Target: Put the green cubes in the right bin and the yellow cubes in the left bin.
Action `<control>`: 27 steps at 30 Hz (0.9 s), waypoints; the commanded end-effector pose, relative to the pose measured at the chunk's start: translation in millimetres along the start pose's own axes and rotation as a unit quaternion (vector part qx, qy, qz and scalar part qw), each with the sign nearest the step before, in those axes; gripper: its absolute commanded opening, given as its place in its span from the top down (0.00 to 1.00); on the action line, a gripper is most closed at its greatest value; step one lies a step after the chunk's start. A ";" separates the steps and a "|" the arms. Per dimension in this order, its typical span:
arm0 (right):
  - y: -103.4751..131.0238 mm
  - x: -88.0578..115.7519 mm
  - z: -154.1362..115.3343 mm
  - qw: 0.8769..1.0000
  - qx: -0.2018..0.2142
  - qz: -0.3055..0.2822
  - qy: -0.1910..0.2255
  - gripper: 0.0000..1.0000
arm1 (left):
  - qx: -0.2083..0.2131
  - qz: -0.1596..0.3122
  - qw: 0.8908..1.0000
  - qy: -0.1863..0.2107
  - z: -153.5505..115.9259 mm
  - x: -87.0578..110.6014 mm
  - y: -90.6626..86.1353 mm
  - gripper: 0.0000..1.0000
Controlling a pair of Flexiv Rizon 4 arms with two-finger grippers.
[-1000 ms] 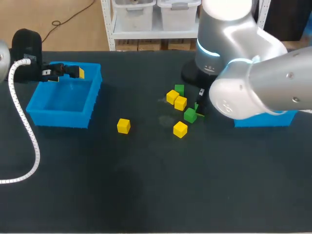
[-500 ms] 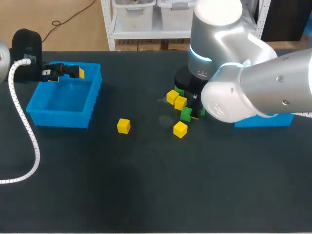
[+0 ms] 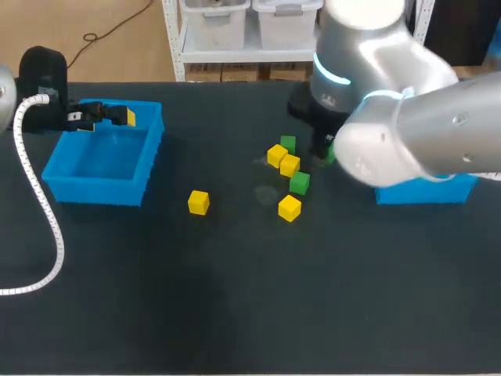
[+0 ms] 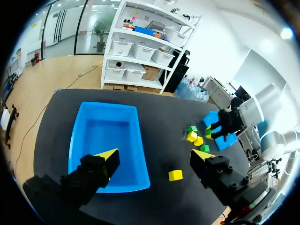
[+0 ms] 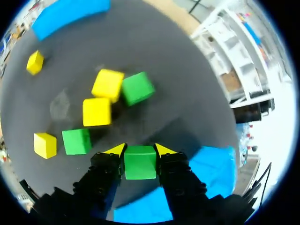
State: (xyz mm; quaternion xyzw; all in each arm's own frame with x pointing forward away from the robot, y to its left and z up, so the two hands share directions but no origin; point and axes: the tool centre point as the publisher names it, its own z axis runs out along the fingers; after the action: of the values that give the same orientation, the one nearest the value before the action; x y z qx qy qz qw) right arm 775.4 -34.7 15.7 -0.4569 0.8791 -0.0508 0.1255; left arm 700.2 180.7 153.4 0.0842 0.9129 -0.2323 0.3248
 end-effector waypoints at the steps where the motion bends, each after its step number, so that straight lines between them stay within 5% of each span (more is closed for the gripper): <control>1: -17.4 24.1 -44.7 0.996 0.033 0.049 -0.059 1.00 | 0.008 0.001 1.000 -0.004 0.4 1.5 3.3 0.00; 10: -68.4 72.9 -98.8 0.969 0.085 0.202 -0.118 1.00 | 0.008 0.001 1.000 -0.004 0.4 1.5 3.3 0.00; 18: -79.1 119.8 -68.1 0.956 0.045 0.279 -0.079 1.00 | 0.008 0.001 1.000 -0.004 0.4 1.5 3.3 0.00; 19: -77.5 122.7 -61.3 0.955 0.039 0.285 -0.073 0.89 | 0.008 0.001 1.000 -0.004 0.4 1.5 3.3 0.00; 20: -76.3 125.0 -55.1 0.954 0.034 0.291 -0.069 0.33 | 0.008 0.001 1.000 -0.004 0.4 1.5 3.3 0.00; 21: -74.9 126.5 -50.5 0.953 0.027 0.296 -0.067 0.00 | 0.008 0.001 1.000 -0.004 0.4 1.5 3.3 0.00; 27: -66.9 117.1 -39.6 0.955 0.016 0.288 -0.066 0.00 | 0.008 0.001 1.000 -0.004 0.4 1.5 3.3 0.00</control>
State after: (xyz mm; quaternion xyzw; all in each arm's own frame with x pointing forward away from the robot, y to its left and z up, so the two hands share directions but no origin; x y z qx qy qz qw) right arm 751.0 -176.9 51.5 -0.1832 0.9650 0.0056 0.1874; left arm 700.2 180.8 153.5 0.0842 0.9129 -0.2323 0.3248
